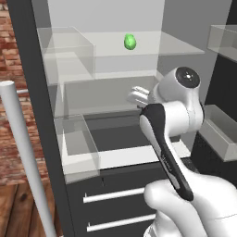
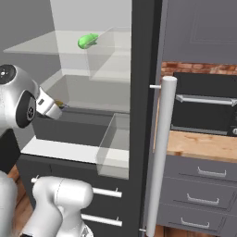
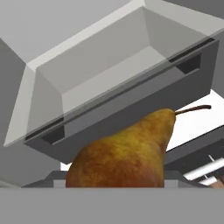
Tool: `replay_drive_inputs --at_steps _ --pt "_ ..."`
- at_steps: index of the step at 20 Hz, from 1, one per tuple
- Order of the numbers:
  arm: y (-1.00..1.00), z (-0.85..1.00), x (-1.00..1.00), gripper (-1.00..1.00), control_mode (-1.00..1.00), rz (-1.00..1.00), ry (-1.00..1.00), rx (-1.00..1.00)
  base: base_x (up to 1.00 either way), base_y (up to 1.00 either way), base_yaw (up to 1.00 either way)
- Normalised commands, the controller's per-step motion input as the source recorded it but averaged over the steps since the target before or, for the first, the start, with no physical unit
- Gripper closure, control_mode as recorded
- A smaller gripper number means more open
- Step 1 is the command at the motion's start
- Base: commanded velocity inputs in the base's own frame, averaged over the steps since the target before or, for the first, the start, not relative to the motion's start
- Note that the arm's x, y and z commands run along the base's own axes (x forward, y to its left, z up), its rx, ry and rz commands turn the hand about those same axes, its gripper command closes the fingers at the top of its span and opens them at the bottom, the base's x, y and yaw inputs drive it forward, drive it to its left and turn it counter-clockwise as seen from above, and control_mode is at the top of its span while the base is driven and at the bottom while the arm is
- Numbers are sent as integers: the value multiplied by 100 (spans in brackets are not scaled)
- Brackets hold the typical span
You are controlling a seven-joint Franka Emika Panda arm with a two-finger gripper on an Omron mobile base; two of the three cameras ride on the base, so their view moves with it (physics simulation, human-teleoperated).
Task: Place the cold items (corn and pear) from the fridge in one tupperware on the dining counter. Place the warm items (kebab skewer and hot dog) in the stove area in another tupperware.
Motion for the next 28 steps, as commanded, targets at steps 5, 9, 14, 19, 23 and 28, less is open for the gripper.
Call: replay_drive_inputs --at_steps 5,9,14,19,23,28 --pt "-7 13 -69 100 -100 2 0 0 0 0 0" --pt "-10 1 -63 100 -100 8 0 0 0 0 0" --pt "-7 2 -59 100 -100 11 0 0 0 0 0" --pt "-1 14 -50 100 -100 9 0 -10 0 0 0" --pt "0 20 -44 100 -100 2 0 -14 0 0 0" --pt "0 2 -5 100 -100 0 0 0 0 0 0"
